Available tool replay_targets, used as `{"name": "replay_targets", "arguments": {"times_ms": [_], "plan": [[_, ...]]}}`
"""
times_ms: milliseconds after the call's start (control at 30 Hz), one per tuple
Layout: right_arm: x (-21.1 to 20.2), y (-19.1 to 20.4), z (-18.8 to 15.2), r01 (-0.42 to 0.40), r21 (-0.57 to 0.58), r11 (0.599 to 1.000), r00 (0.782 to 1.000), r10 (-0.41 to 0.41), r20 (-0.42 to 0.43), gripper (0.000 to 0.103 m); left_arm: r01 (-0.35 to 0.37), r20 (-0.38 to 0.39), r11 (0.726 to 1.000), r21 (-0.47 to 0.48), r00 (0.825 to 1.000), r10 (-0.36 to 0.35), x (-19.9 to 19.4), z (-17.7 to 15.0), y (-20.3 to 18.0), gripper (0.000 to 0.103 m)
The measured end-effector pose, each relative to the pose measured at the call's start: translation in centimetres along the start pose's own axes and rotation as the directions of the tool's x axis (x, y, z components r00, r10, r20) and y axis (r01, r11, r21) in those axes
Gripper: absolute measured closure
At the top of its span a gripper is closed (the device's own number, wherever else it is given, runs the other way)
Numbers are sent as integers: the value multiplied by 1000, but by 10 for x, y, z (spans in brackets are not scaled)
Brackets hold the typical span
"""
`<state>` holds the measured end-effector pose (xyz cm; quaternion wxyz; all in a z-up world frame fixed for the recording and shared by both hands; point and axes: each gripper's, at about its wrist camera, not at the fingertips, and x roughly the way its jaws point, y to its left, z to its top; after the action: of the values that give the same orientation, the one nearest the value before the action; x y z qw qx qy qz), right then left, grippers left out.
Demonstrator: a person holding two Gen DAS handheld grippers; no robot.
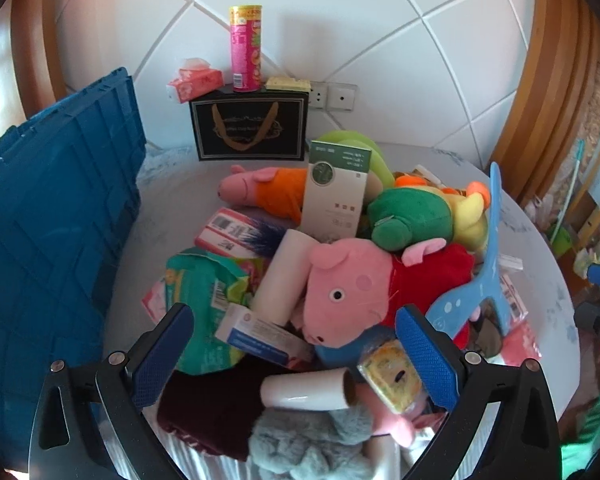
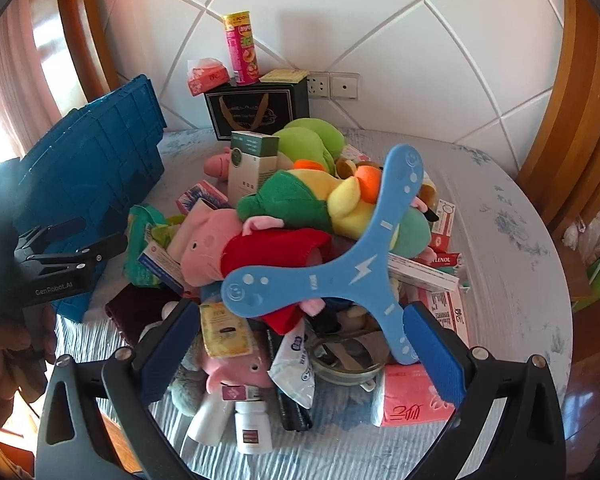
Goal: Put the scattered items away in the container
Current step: 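Withdraw both tools from the crate back toward the pile, then reach the left tool toward the pink plush pig while the right tool approaches the blue boomerang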
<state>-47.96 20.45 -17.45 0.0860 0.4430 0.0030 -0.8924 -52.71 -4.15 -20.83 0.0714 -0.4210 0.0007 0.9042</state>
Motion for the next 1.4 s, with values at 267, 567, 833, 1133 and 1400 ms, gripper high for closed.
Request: {"name": "replay_targets", "arguments": {"times_ms": [267, 567, 833, 1133, 1400], "plan": [[32, -46, 2, 23, 63, 998, 999, -20, -39, 0, 30, -31, 974, 223, 999, -24, 52, 0, -42, 1], [74, -71, 8, 24, 112, 993, 996, -14, -90, 0, 3, 19, 794, 608, 1000, -19, 91, -8, -64, 1], [126, -78, 27, 12, 139, 990, 992, 6, -128, 0, 117, -19, 710, 694, 989, -144, 117, -1, -70, 0], [155, -76, 30, -7, 161, 987, 990, 29, -138, 0, 216, -79, 594, 775, 966, -248, 123, -12, -73, 0], [157, -77, 31, 36, 154, 987, 989, -14, -144, 0, 225, -110, 553, 802, 966, -233, 151, -15, -81, 0]]}}
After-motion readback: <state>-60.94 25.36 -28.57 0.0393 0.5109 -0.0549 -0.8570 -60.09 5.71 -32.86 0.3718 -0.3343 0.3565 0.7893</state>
